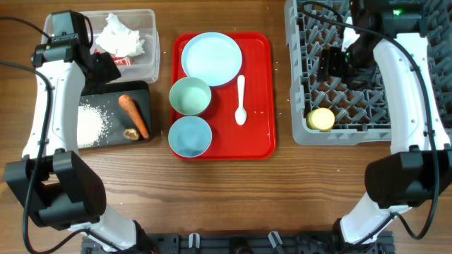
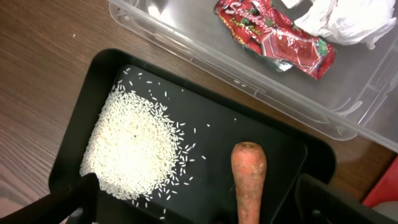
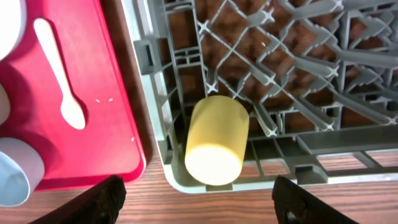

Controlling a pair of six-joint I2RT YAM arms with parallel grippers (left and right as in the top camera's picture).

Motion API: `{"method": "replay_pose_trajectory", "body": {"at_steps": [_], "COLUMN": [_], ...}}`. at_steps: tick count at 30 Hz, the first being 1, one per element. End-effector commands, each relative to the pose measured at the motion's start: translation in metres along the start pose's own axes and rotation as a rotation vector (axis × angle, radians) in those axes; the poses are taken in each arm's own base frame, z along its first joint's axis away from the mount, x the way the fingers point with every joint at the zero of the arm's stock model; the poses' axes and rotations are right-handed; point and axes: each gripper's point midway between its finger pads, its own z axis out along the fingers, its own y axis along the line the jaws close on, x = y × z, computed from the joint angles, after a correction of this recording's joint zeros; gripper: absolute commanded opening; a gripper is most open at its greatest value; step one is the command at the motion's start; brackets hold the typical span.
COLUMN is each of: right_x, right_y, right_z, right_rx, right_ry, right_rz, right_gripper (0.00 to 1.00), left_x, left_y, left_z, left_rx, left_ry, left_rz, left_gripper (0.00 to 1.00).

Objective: Sort waste into correct bins and load items into the dishwasher rack
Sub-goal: 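Grasp the white spoon on the red tray with the right gripper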

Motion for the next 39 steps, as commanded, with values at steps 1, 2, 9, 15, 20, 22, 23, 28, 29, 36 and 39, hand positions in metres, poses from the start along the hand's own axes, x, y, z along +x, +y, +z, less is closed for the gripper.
{"method": "replay_pose_trajectory", "body": {"at_steps": [1,2,9,15,20,22,23,28,29,36,39], "right_x": [0.001,0.0,-0.009,-0.011,0.001,0.01,0.014,0.031,0.034,0.059,0.064], "right_y": [0.003,0.008,0.139,0.218,0.214,0.207,0.204,0.193,0.192,0.202,0.198], "right_z": [-0.003,-0.003,-0.005,0.053,0.125,0.145,0.152,0.182,0.185,0.206,0.215], "right_rx": [-0.004,-0.012,-0.246,-0.215,-0.143,-0.112,-0.1,-0.064,-0.066,-0.199,-0.199], "right_ry": [-0.007,-0.014,-0.165,-0.193,-0.025,0.042,0.068,0.177,0.185,0.256,0.263], "right_rz": [-0.018,-0.03,-0.323,-0.428,-0.436,-0.433,-0.431,-0.432,-0.437,-0.534,-0.557], "right_gripper": [0.79,0.79,0.79,0.75,0.71,0.7,0.69,0.69,0.69,0.63,0.59], "left_x": [-0.002,-0.001,-0.002,-0.002,-0.002,-0.002,-0.002,-0.002,-0.002,-0.002,-0.002], "left_y": [0.002,0.002,0.002,0.002,0.002,0.002,0.002,0.002,0.002,0.002,0.002], "left_z": [-0.008,-0.008,-0.008,-0.008,-0.008,-0.008,-0.008,-0.008,-0.008,-0.008,-0.008], "left_rx": [0.009,0.009,0.009,0.009,0.009,0.009,0.009,0.009,0.009,0.009,0.009], "left_ry": [-0.013,-0.012,-0.013,-0.013,-0.013,-0.013,-0.013,-0.013,-0.013,-0.013,-0.013], "left_rz": [-0.022,-0.023,-0.022,-0.023,-0.022,-0.023,-0.023,-0.023,-0.023,-0.023,-0.023], "left_gripper": [1.0,1.0,1.0,1.0,1.0,1.0,1.0,1.0,1.0,1.0,1.0]}}
